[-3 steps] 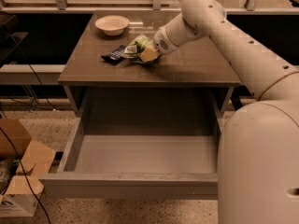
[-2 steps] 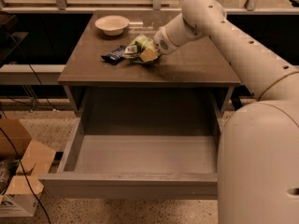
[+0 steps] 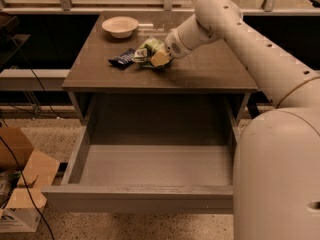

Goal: Place green jalapeno chip bag into top drawer

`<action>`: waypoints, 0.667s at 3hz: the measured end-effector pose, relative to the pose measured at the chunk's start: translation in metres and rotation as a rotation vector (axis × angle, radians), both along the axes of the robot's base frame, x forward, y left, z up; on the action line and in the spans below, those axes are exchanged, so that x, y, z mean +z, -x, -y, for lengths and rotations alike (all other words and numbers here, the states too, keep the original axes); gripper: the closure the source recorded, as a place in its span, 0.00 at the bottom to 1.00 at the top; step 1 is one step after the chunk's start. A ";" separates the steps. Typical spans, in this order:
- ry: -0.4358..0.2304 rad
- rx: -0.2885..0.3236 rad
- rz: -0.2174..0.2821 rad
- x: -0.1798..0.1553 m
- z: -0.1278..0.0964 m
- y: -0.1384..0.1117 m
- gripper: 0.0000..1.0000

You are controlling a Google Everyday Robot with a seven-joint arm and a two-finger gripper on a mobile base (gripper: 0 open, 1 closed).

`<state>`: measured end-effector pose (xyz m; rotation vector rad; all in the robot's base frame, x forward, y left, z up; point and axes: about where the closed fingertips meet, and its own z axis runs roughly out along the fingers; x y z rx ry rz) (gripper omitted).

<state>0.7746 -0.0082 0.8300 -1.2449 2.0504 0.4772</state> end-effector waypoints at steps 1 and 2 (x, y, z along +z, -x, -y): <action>0.000 0.000 0.000 0.000 0.000 0.000 0.58; 0.000 0.000 0.000 0.000 0.000 0.000 0.36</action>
Offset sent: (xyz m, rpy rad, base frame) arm -0.0282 0.0041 0.0406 -0.0979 -0.0685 0.0484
